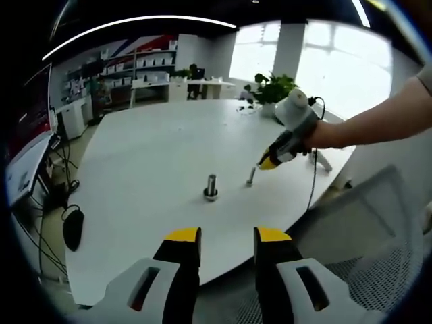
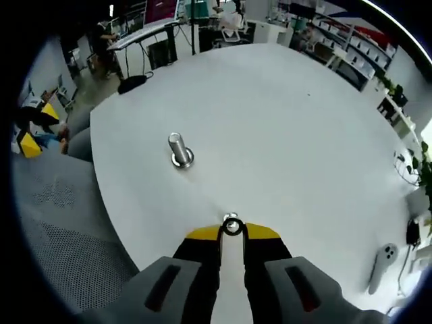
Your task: Place the washer onto the threaded stud by aligning its center hole with the stud, sliding it down to the base, and recovering from edge contact or off-axis alignment until the washer reaches the visible bottom stop.
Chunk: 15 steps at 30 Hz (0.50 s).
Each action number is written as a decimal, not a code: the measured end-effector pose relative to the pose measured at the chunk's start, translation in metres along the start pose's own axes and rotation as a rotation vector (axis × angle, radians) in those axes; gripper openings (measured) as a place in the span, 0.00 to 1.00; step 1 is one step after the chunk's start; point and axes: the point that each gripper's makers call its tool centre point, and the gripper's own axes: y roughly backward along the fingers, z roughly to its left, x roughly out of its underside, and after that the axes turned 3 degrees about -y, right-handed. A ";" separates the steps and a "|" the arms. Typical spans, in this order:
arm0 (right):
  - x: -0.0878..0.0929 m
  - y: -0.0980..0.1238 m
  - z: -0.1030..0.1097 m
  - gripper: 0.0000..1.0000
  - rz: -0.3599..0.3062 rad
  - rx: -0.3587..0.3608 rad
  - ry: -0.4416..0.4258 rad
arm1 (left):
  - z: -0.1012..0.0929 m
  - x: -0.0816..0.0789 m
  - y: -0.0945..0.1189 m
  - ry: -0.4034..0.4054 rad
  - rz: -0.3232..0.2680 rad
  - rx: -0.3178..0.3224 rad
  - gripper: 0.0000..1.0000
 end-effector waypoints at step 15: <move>0.002 -0.014 -0.002 0.13 0.062 -0.004 0.065 | 0.000 -0.002 0.001 -0.001 -0.007 0.002 0.29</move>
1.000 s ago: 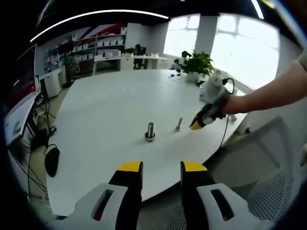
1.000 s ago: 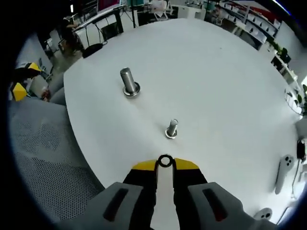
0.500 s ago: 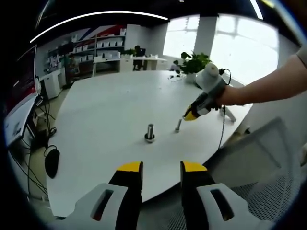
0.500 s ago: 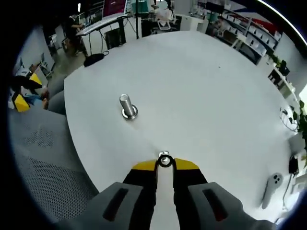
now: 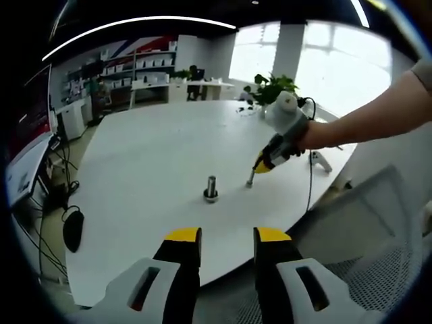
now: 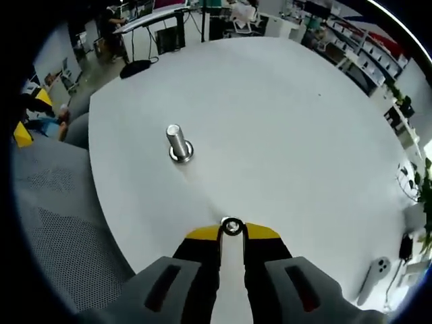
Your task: Place the washer onto the threaded stud by aligning its center hole with the stud, sliding it down to the base, and recovering from edge contact or off-axis alignment until the washer reaches the visible bottom stop.
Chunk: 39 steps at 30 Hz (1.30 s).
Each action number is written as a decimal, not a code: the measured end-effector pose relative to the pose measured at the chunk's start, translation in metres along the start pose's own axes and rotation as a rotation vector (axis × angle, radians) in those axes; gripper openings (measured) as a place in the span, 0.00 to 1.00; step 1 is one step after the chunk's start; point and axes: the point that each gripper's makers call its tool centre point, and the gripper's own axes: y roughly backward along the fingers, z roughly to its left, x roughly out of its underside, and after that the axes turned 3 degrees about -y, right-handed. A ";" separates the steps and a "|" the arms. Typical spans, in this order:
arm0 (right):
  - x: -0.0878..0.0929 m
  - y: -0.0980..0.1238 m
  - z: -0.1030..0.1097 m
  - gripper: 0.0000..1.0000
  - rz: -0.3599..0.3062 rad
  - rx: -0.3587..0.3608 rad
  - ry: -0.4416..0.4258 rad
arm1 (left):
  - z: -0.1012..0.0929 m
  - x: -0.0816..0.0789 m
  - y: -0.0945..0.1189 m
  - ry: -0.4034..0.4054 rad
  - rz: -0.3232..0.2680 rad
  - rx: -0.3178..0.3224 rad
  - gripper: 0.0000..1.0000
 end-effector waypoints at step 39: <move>0.023 -0.042 0.003 0.15 0.078 -0.019 0.026 | 0.001 0.004 -0.001 0.004 0.019 -0.001 0.28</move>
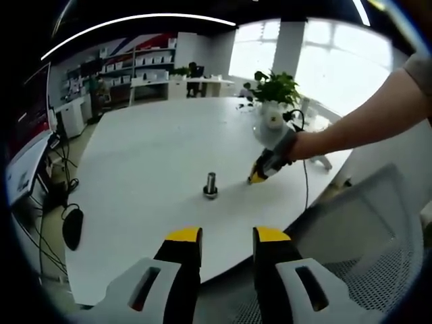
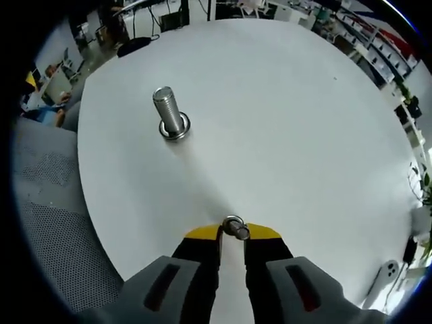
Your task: Place the washer onto the threaded stud by aligning its center hole with the stud, sliding it down to the base, and recovering from edge contact or off-axis alignment until the washer reaches the visible bottom stop.
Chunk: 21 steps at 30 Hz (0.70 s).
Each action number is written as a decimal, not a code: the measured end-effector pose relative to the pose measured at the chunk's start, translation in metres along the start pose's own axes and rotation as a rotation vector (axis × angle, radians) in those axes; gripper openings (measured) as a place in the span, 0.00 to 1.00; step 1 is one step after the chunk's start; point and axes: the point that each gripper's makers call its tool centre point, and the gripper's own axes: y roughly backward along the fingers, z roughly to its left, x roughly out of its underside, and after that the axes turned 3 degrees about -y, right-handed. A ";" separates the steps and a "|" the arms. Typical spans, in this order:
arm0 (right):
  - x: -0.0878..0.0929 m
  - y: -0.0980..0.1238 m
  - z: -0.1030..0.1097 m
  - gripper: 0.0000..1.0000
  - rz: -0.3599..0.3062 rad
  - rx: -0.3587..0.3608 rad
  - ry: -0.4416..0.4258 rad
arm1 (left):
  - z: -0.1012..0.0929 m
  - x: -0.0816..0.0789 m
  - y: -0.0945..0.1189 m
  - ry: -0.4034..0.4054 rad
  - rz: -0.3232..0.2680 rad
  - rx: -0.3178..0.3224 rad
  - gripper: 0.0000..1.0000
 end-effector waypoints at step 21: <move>0.003 0.073 0.007 0.24 -0.253 -0.036 -0.257 | -0.001 -0.002 0.000 0.024 -0.018 0.014 0.29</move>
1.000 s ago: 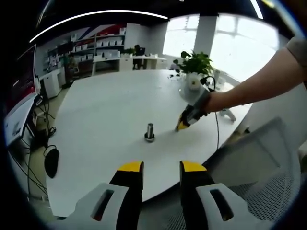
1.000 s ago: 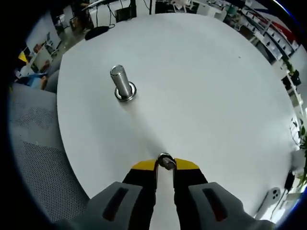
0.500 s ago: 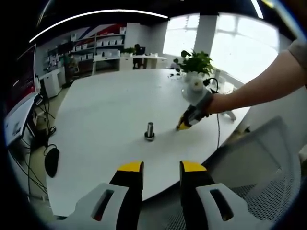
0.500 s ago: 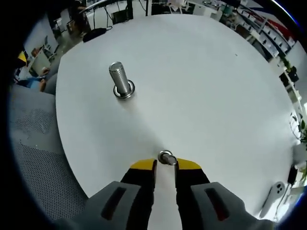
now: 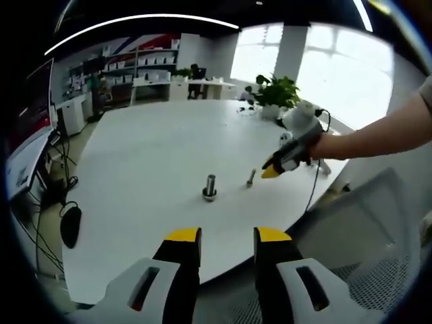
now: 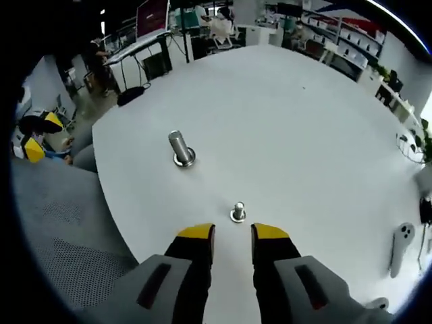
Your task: Place the washer onto the threaded stud by aligning its center hole with the stud, sliding it down to the base, and recovering from edge contact or off-axis alignment until the washer reaches the visible bottom stop.
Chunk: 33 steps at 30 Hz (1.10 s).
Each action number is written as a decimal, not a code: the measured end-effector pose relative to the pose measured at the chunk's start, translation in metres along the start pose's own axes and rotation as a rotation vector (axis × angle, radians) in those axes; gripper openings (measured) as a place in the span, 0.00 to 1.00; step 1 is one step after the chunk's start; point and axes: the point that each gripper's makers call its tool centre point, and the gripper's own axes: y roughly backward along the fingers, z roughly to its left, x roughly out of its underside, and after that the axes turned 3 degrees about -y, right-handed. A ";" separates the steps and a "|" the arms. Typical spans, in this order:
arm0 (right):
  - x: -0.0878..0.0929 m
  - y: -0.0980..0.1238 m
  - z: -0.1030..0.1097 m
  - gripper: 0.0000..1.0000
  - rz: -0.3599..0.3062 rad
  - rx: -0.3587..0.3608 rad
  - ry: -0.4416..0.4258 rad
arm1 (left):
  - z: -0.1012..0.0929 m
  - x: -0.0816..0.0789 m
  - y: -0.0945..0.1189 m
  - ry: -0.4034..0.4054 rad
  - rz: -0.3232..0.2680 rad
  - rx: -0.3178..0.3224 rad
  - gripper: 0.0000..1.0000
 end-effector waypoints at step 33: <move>0.021 0.158 0.033 0.40 -0.360 0.024 -0.207 | -0.014 -0.014 0.002 0.012 -0.075 0.079 0.28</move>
